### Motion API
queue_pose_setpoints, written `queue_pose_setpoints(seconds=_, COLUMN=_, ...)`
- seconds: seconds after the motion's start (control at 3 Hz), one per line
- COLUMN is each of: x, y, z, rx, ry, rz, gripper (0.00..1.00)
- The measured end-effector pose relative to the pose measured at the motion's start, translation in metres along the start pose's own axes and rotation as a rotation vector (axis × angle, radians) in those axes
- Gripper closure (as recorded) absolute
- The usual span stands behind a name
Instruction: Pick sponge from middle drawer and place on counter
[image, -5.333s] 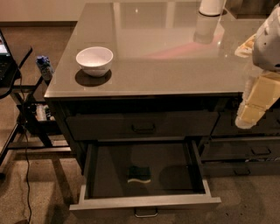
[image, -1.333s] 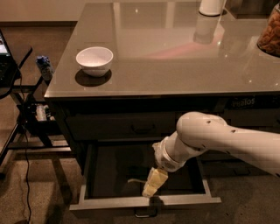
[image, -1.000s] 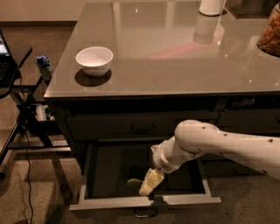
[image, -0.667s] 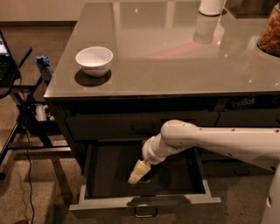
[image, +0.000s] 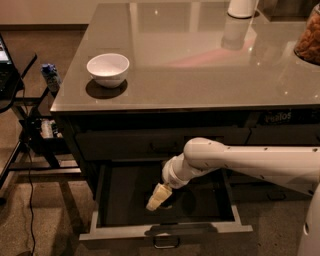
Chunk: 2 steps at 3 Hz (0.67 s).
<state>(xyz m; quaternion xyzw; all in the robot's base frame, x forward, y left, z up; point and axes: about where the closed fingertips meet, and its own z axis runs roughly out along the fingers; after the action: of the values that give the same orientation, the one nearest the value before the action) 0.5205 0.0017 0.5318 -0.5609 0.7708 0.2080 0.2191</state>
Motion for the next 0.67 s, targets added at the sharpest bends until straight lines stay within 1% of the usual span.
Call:
queue_pose_setpoints(seconds=0.33, x=0.008, y=-0.007, z=0.032, rx=0.009, ry=-0.014, rz=0.029, gripper=0.00)
queue_pose_setpoints(seconds=0.67, x=0.028, y=-0.019, z=0.060, rx=0.021, ry=-0.039, rz=0.039, gripper=0.00)
